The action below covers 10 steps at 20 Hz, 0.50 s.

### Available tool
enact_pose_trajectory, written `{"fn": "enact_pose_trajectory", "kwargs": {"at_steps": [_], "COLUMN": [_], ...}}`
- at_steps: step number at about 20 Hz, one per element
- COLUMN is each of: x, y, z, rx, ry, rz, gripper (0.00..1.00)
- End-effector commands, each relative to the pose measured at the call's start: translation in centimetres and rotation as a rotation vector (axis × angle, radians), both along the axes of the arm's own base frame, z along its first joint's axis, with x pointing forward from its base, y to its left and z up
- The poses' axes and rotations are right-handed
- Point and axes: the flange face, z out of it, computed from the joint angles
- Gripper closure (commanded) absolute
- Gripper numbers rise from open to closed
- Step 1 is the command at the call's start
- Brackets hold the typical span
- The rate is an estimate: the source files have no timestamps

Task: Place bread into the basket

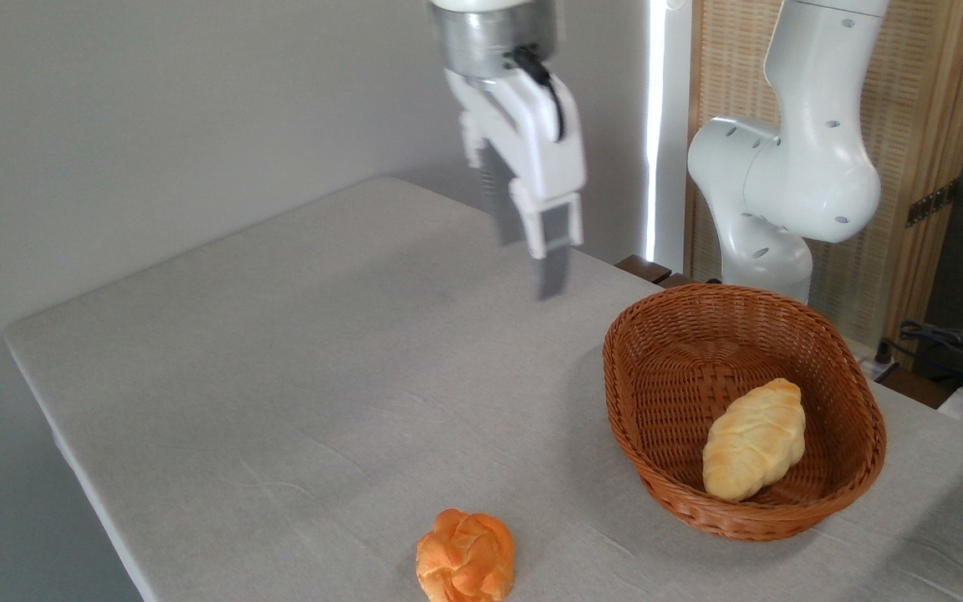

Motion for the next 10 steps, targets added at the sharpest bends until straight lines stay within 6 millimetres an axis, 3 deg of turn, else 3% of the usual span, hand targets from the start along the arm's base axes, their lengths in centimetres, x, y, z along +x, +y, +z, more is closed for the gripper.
{"fn": "enact_pose_trajectory", "kwargs": {"at_steps": [1, 4, 10], "x": [5.0, 6.8, 8.3], "y": [0.2, -1.5, -4.4], "z": [2.1, 2.4, 2.2], "rx": [-0.071, -0.053, 0.064], "ry": [-0.066, -0.116, -0.132], "rz": [0.207, 0.266, 0.334], "gripper": [0.0, 0.0, 0.0]}}
